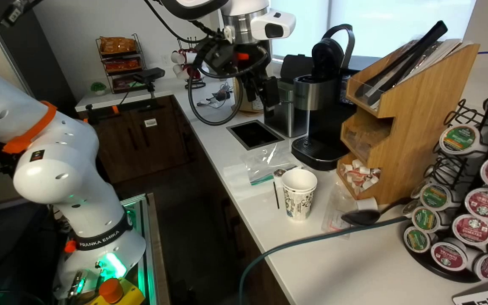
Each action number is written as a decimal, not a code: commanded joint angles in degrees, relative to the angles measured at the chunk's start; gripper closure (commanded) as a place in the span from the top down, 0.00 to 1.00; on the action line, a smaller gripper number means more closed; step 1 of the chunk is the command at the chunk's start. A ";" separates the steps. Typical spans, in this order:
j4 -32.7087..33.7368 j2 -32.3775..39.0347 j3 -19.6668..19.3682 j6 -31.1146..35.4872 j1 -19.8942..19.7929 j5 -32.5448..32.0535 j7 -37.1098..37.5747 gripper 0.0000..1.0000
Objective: Close the lid on the coffeemaker.
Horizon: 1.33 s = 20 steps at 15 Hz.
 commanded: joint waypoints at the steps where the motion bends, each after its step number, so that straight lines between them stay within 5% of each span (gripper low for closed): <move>1: 0.11 0.18 1.02 -0.15 -1.23 0.62 -0.51 1.00; 10: 0.11 0.18 1.02 -0.15 -1.23 0.62 -0.51 1.00; 20: 3.75 5.97 1.14 37.70 7.71 13.77 -4.61 1.00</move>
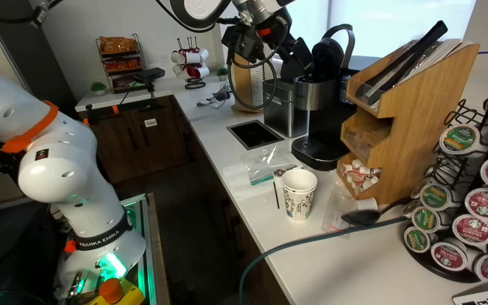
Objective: Close the lid on the coffeemaker.
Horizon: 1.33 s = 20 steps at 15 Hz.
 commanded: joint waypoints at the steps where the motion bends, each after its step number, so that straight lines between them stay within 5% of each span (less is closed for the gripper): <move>1: 4.71 4.02 -0.47 8.54 4.61 3.59 -3.70 1.00; 5: 12.32 9.03 0.36 13.45 6.89 2.18 -2.53 1.00; 11: 31.03 24.34 -0.42 15.63 6.86 6.71 10.37 1.00; 12: 23.98 18.41 0.03 15.14 6.43 3.85 7.56 1.00; 17: 30.62 24.21 -0.06 15.17 6.44 5.22 9.96 1.00; 18: 30.32 24.96 3.76 14.64 2.00 1.82 14.71 1.00; 20: 31.67 26.85 4.83 10.83 0.29 -1.64 17.50 1.00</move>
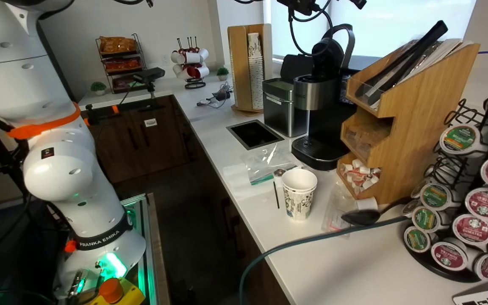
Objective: Close the lid on the coffeemaker.
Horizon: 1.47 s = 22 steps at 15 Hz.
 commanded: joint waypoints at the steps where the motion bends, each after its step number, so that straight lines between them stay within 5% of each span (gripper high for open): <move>1: 2.34 3.40 3.45 -6.63 -4.76 -6.70 6.81 1.00; 5: 9.10 8.05 4.97 -15.31 -6.58 -12.64 10.48 1.00; 12: 16.96 10.53 8.55 -26.90 -6.49 -11.96 8.46 1.00; 22: 17.84 16.96 10.31 -13.25 -5.92 -12.95 8.73 1.00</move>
